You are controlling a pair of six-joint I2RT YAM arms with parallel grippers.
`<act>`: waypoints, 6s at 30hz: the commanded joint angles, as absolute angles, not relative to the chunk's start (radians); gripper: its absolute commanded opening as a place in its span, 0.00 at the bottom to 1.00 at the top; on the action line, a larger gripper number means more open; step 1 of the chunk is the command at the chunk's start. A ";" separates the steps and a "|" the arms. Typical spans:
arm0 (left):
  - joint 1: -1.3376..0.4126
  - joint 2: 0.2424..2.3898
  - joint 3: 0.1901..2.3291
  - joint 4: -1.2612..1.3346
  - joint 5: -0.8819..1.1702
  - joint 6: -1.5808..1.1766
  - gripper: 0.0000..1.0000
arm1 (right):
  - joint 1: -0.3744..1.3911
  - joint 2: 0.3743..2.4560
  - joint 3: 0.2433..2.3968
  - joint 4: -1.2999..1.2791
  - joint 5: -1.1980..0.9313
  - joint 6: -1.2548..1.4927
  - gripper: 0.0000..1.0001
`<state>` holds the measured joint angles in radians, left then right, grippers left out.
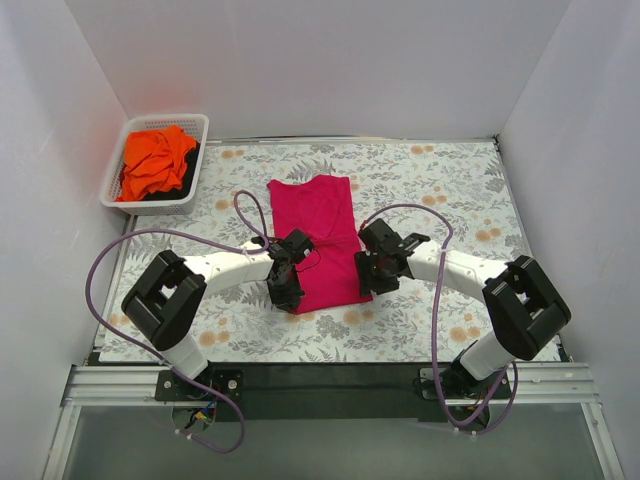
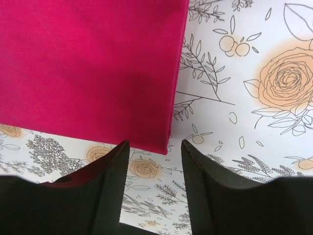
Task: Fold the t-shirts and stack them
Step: Fold the tshirt
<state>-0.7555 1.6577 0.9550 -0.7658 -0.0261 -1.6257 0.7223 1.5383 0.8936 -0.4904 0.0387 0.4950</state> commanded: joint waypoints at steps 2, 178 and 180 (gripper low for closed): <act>-0.761 1.697 0.900 -0.724 -0.051 -1.621 0.03 | 0.729 1.557 0.939 -0.471 0.057 0.508 0.42; -0.423 2.012 1.316 -0.035 0.087 -1.287 0.34 | 0.215 2.109 1.332 0.130 -0.822 0.463 0.33; -0.407 2.052 1.319 -0.035 0.081 -1.298 0.31 | 0.189 2.144 1.312 0.132 -0.819 0.460 0.33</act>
